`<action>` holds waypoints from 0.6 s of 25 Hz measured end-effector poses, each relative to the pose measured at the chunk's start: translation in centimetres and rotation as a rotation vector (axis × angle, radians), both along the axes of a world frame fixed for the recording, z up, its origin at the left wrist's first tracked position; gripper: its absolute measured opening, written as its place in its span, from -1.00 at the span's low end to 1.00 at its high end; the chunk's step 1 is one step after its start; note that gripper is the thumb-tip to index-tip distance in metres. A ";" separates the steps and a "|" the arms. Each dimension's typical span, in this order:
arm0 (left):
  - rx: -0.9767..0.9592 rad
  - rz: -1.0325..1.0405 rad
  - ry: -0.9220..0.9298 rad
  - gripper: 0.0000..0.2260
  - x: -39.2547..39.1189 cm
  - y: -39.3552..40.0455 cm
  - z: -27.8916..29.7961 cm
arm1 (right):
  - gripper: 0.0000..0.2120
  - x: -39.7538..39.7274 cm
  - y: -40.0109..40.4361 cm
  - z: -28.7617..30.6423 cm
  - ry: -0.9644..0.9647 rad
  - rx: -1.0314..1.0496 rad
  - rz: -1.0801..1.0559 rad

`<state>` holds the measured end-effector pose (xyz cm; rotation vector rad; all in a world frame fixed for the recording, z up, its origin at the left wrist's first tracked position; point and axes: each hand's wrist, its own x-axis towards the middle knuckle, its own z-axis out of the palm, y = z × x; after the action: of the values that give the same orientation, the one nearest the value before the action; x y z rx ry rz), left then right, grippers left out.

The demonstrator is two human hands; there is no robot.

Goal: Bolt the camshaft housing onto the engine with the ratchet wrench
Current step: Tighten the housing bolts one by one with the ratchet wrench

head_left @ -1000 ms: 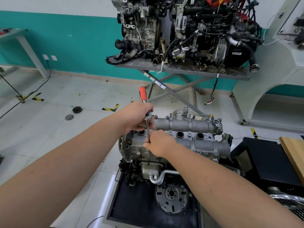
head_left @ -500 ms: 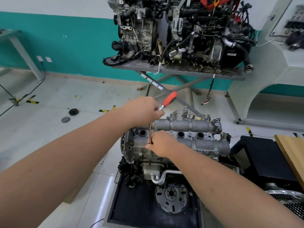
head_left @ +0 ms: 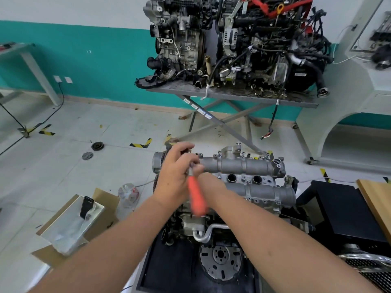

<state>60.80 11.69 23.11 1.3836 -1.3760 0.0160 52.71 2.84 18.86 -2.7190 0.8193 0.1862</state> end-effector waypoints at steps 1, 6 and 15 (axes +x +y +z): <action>0.022 -0.011 0.322 -0.79 -1.1 -0.1 -0.3 | -0.75 -0.1 0.1 0.0 0.013 -0.005 -0.032; 0.230 -0.100 1.404 -0.74 0.1 -2.4 2.2 | -0.69 -0.4 0.1 0.1 0.008 0.080 -0.143; 0.999 -0.012 -0.407 -0.77 2.2 -3.8 8.7 | -0.75 -0.4 0.2 0.1 0.025 0.067 -0.132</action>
<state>62.96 7.90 31.85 2.2782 -1.8341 -0.4801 52.28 3.03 18.94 -2.5942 0.9782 0.2148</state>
